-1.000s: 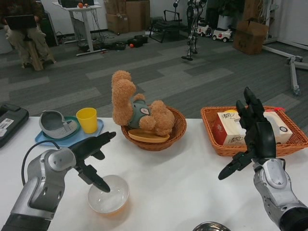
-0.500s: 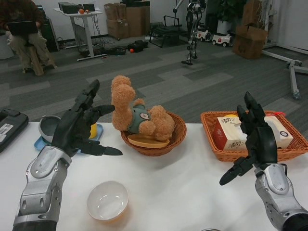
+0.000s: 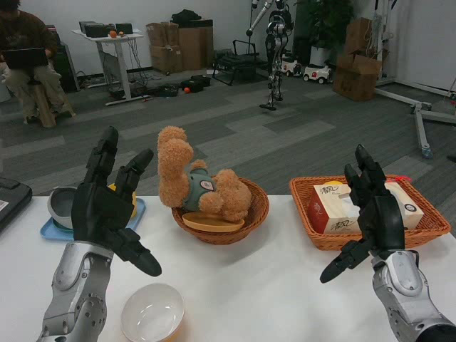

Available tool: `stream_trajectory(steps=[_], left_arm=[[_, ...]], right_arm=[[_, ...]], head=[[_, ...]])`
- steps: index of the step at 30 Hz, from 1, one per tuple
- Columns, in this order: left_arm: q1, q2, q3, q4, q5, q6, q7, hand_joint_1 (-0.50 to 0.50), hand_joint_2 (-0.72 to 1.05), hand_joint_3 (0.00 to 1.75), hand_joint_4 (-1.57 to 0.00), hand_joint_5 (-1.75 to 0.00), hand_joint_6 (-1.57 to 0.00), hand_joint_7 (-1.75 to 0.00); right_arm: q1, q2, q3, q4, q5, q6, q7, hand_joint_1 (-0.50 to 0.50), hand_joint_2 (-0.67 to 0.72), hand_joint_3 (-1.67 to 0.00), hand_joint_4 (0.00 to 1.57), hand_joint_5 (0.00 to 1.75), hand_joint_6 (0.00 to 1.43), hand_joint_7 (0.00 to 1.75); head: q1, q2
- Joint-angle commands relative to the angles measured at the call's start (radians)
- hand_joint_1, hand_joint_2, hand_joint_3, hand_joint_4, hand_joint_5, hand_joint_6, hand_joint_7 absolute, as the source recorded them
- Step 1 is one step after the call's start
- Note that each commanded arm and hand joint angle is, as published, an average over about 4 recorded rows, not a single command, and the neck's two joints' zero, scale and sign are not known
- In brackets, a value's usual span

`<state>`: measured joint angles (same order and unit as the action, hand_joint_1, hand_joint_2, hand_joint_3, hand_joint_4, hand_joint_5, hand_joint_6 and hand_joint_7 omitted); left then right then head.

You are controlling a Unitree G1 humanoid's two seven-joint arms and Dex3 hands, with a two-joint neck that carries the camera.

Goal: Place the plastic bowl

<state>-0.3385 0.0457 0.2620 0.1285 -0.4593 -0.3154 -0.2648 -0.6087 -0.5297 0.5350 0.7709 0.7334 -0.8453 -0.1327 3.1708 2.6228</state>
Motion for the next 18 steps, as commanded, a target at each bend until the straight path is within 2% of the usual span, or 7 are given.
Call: stream_trajectory(steps=[1, 5, 9, 18], left_arm=[[-0.012, 0.02, -0.017, 0.022, -0.022, -0.013, 0.006, -0.48, -0.64, 0.0, 0.0, -0.64, 0.0, 0.0], [-0.014, 0.047, -0.063, 0.043, -0.084, -0.014, 0.003, -0.48, -0.61, 0.0, 0.0, -0.62, 0.0, 0.0], [-0.014, 0.069, -0.099, 0.066, -0.094, -0.014, 0.006, -0.48, -0.59, 0.0, 0.0, -0.62, 0.0, 0.0], [-0.015, 0.069, -0.119, 0.107, -0.094, -0.014, 0.009, -0.48, -0.55, 0.0, 0.0, -0.62, 0.0, 0.0]], right_arm=[[0.018, -0.001, -0.019, -0.015, 0.008, -0.01, -0.002, -0.46, 0.72, 0.0, 0.17, 0.0, 0.0, 0.0], [0.018, -0.003, -0.03, -0.019, 0.008, -0.014, -0.002, -0.46, 0.72, 0.0, 0.17, 0.0, 0.0, 0.0], [0.02, -0.004, -0.046, -0.025, 0.008, -0.02, -0.002, -0.46, 0.72, 0.0, 0.17, 0.0, 0.0, 0.0], [0.024, -0.006, -0.056, -0.032, 0.008, -0.021, -0.002, -0.46, 0.72, 0.0, 0.17, 0.0, 0.0, 0.0]], head=[[-0.014, 0.003], [-0.022, 0.006], [-0.035, 0.012], [-0.038, 0.009]])
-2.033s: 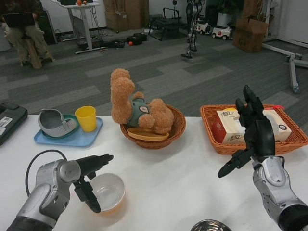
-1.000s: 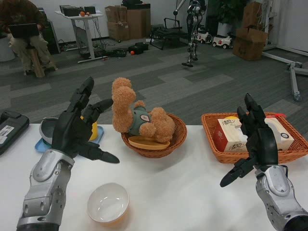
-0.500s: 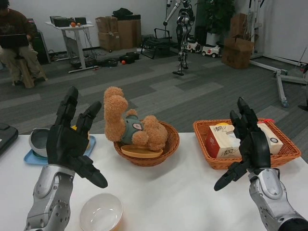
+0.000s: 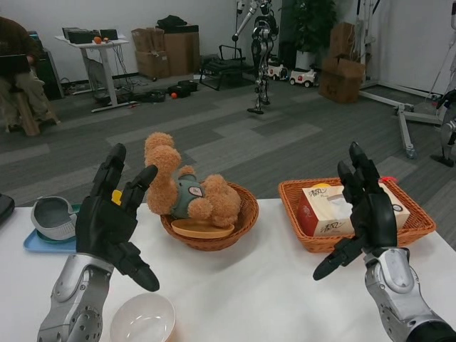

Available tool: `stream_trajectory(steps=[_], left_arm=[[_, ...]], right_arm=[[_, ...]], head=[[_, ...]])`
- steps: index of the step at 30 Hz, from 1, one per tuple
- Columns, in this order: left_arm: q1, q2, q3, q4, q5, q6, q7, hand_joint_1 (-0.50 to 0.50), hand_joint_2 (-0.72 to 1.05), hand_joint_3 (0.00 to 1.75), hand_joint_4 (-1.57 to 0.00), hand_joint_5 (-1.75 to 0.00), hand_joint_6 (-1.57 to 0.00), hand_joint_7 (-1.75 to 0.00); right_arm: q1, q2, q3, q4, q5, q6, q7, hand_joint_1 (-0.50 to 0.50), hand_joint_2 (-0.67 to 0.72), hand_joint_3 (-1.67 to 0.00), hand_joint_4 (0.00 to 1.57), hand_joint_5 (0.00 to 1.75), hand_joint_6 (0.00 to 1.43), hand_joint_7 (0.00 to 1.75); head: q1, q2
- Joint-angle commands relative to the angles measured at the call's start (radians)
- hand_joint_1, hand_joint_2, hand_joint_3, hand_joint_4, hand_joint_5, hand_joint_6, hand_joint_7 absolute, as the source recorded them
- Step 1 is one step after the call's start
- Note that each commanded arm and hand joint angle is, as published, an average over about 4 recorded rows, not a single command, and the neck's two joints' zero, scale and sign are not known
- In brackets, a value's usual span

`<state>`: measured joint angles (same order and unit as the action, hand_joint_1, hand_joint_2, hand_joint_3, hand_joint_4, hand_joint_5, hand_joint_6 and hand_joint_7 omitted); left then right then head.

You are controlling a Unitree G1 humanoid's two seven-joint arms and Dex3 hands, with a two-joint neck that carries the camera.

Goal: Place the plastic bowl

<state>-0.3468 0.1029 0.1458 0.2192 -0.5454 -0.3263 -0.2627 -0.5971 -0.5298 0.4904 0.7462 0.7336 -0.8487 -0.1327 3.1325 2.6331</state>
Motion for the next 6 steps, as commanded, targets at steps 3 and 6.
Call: stream_trajectory(steps=[3, 6], left_arm=[[-0.008, 0.012, -0.007, 0.026, -0.008, -0.004, 0.006, -0.48, -0.55, 0.0, 0.0, -0.62, 0.0, 0.0], [-0.008, 0.012, -0.011, 0.032, -0.008, -0.005, 0.006, -0.48, -0.55, 0.0, 0.0, -0.62, 0.0, 0.0]], right_arm=[[0.013, -0.006, -0.011, -0.007, 0.007, -0.018, -0.002, -0.46, 0.72, 0.0, 0.17, 0.0, 0.0, 0.0], [0.013, -0.008, -0.009, -0.006, 0.007, -0.018, -0.002, -0.46, 0.72, 0.0, 0.17, 0.0, 0.0, 0.0]], head=[[0.002, -0.004], [0.007, -0.01]])
